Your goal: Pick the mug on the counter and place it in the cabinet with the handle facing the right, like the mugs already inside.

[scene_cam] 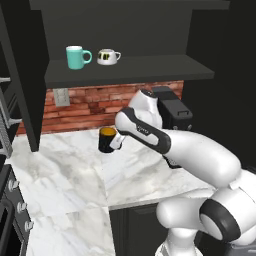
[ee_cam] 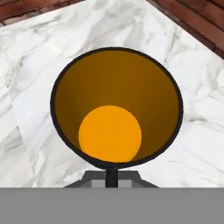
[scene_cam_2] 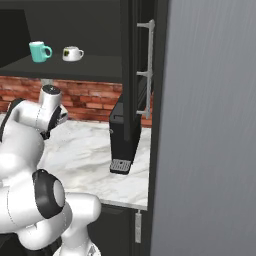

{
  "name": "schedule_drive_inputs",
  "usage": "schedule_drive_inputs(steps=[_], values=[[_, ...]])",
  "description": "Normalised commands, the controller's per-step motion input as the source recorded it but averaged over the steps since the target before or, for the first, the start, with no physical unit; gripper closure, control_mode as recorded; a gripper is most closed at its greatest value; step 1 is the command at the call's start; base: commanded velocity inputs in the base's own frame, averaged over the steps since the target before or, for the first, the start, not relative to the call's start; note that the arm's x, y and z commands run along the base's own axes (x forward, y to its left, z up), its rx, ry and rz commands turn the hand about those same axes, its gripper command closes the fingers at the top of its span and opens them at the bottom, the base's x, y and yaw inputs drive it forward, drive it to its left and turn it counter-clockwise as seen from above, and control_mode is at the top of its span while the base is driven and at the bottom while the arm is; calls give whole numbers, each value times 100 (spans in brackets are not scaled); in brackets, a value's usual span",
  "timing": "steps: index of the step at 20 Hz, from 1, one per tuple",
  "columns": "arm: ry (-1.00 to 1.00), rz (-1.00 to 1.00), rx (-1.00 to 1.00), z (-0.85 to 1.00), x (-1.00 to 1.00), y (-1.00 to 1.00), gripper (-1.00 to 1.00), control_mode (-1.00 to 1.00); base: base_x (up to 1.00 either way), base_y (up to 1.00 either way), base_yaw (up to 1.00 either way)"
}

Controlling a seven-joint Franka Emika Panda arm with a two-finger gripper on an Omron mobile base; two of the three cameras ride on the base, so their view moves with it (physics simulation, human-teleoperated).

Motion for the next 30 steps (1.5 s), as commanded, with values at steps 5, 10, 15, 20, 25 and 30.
schedule_drive_inputs(steps=[5,10,15,20,25,30], values=[[-24,15,6,0,-46,20,100,-100,0,0,0],[-10,10,5,14,-35,10,100,-100,0,0,0],[9,10,0,40,-18,-1,100,-100,0,0,0],[16,18,0,46,-4,0,100,-100,0,0,0],[1,14,4,28,-18,0,100,-100,0,0,0],[-5,4,18,14,-11,0,100,-100,0,0,0]])
